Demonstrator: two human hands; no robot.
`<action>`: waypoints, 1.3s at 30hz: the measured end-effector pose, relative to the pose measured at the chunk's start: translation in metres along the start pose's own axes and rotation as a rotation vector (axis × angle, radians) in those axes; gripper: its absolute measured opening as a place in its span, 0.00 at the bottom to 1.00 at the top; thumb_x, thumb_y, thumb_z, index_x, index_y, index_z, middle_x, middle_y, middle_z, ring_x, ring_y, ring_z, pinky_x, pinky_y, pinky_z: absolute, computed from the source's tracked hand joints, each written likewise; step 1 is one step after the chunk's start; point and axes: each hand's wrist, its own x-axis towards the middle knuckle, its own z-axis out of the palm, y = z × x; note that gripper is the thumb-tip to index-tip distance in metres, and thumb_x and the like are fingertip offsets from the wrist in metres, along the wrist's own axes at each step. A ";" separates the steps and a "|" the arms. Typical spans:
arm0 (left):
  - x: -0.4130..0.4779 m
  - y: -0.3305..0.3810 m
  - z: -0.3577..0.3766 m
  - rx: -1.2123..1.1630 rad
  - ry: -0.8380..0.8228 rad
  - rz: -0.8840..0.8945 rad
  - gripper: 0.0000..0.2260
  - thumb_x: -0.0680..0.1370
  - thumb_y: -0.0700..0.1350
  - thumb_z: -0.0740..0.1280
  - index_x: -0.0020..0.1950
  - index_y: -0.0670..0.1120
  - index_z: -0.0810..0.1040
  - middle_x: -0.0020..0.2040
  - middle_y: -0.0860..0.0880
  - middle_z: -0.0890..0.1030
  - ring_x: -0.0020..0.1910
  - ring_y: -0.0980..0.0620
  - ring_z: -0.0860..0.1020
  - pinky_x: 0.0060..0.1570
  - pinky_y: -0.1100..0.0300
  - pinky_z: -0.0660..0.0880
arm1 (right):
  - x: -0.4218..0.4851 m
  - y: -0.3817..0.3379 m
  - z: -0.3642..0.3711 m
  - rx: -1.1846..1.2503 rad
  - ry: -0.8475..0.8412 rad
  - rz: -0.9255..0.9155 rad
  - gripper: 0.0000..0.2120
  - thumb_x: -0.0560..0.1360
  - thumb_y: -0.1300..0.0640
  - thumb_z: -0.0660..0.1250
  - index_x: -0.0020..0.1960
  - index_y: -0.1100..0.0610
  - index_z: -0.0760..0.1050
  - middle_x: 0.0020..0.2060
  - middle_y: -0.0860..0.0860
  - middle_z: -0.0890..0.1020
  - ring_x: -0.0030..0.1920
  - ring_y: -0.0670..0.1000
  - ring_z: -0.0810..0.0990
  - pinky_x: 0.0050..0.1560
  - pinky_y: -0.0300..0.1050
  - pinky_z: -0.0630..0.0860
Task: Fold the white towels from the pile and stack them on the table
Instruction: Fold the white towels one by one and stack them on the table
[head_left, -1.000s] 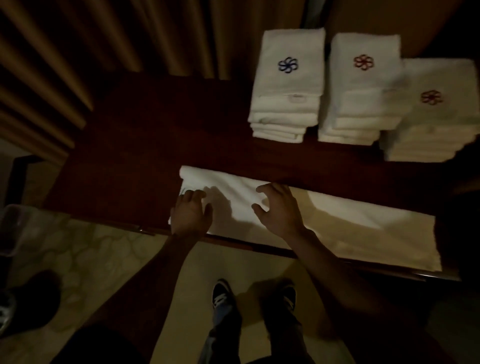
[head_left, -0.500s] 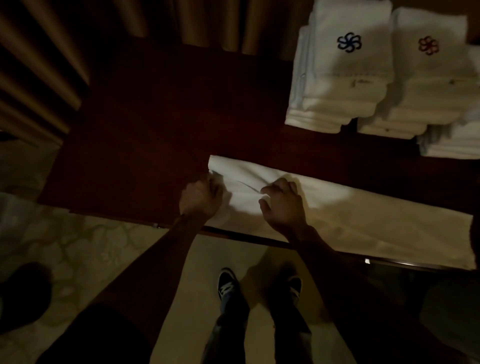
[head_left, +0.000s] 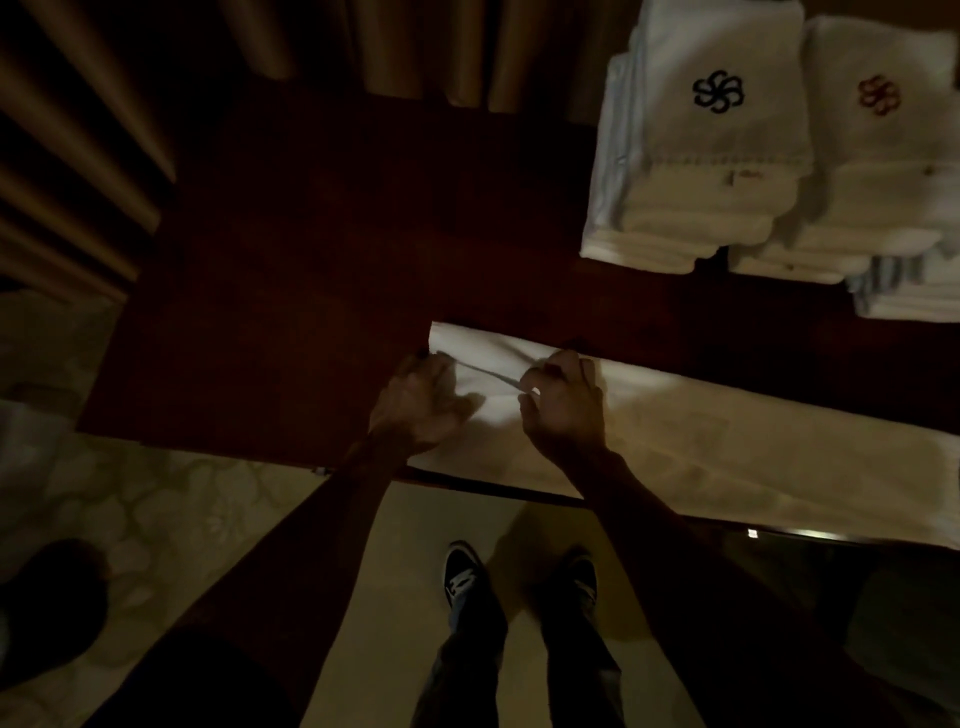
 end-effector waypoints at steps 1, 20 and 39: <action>0.000 0.000 -0.001 -0.053 0.023 0.011 0.13 0.74 0.61 0.68 0.45 0.54 0.71 0.48 0.52 0.75 0.49 0.48 0.76 0.45 0.54 0.75 | 0.001 -0.001 -0.002 0.020 -0.001 -0.015 0.07 0.75 0.56 0.67 0.50 0.58 0.80 0.57 0.57 0.74 0.59 0.60 0.71 0.52 0.50 0.72; 0.024 0.025 -0.024 -0.335 0.117 -0.135 0.08 0.81 0.48 0.66 0.56 0.45 0.78 0.48 0.50 0.79 0.48 0.52 0.78 0.43 0.61 0.71 | 0.000 -0.004 -0.018 -0.039 -0.070 0.120 0.25 0.71 0.62 0.68 0.67 0.52 0.72 0.65 0.52 0.70 0.68 0.58 0.66 0.60 0.55 0.69; -0.026 -0.004 -0.028 -0.607 0.095 -0.215 0.09 0.75 0.43 0.75 0.47 0.37 0.82 0.44 0.45 0.85 0.39 0.59 0.83 0.38 0.66 0.78 | -0.039 0.010 -0.018 -0.253 -0.167 0.160 0.20 0.80 0.51 0.61 0.71 0.55 0.70 0.70 0.53 0.70 0.71 0.58 0.64 0.66 0.54 0.68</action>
